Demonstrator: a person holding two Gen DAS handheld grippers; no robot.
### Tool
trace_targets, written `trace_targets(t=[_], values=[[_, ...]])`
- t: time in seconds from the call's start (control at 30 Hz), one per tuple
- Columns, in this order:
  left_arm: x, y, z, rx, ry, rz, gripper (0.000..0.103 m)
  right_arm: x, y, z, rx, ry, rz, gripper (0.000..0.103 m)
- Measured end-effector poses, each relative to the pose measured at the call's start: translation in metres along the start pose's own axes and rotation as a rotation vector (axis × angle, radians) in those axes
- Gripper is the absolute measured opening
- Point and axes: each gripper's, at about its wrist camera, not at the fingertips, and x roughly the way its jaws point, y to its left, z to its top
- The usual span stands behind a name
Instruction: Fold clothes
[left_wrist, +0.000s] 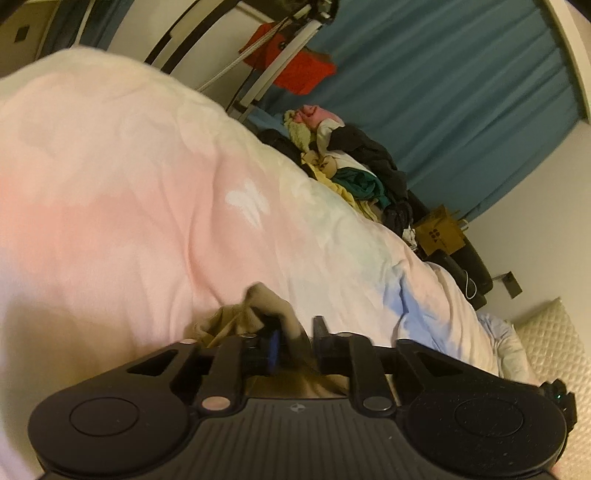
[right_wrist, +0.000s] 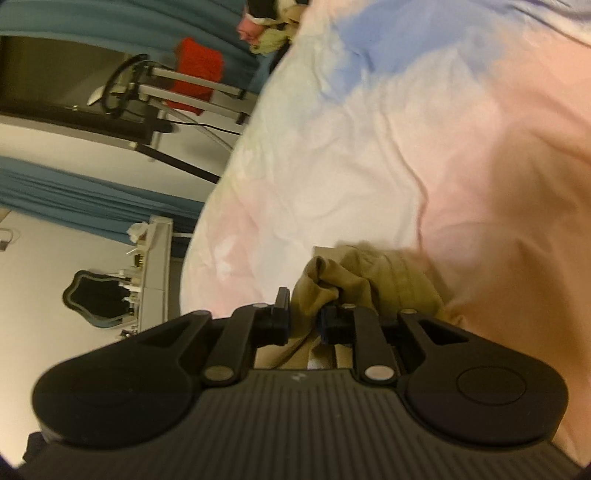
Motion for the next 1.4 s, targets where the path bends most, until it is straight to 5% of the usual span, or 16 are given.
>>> trace_targets(t=[0.03,0.1,0.13,0.2,0.33,0.5,0.63,0.83,1.23,1.4], values=[[-0.002,-0.002,-0.001,0.009,-0.005,-0.001,0.041,-0.001,0.003,-0.001,-0.009,0.001,0.012,0.041],[-0.005,-0.007,-0.002,0.032,-0.012,-0.004,0.061,-0.003,0.009,-0.005,-0.032,-0.003,0.036,0.081],[-0.009,-0.01,-0.003,0.054,-0.014,-0.008,0.066,-0.005,0.013,-0.007,-0.046,-0.008,0.042,0.085],[-0.016,-0.02,-0.007,0.107,-0.018,-0.01,0.078,-0.01,0.026,-0.016,-0.122,-0.008,0.031,0.085],[-0.026,-0.036,-0.02,0.221,-0.033,0.03,0.084,-0.021,0.049,-0.042,-0.321,-0.048,-0.008,0.082],[-0.007,-0.035,-0.03,0.338,-0.007,0.123,0.084,0.004,0.067,-0.057,-0.585,-0.058,-0.168,0.04],[0.017,-0.023,-0.03,0.351,0.039,0.194,0.083,0.041,0.067,-0.054,-0.713,-0.054,-0.283,0.037],[0.018,-0.025,-0.038,0.397,0.026,0.224,0.083,0.055,0.063,-0.064,-0.79,-0.061,-0.325,0.035],[-0.055,-0.066,-0.088,0.476,-0.025,0.214,0.083,-0.051,0.096,-0.115,-0.893,-0.174,-0.263,0.037],[-0.063,-0.059,-0.1,0.448,-0.013,0.24,0.083,-0.061,0.08,-0.13,-0.855,-0.125,-0.302,0.037]])
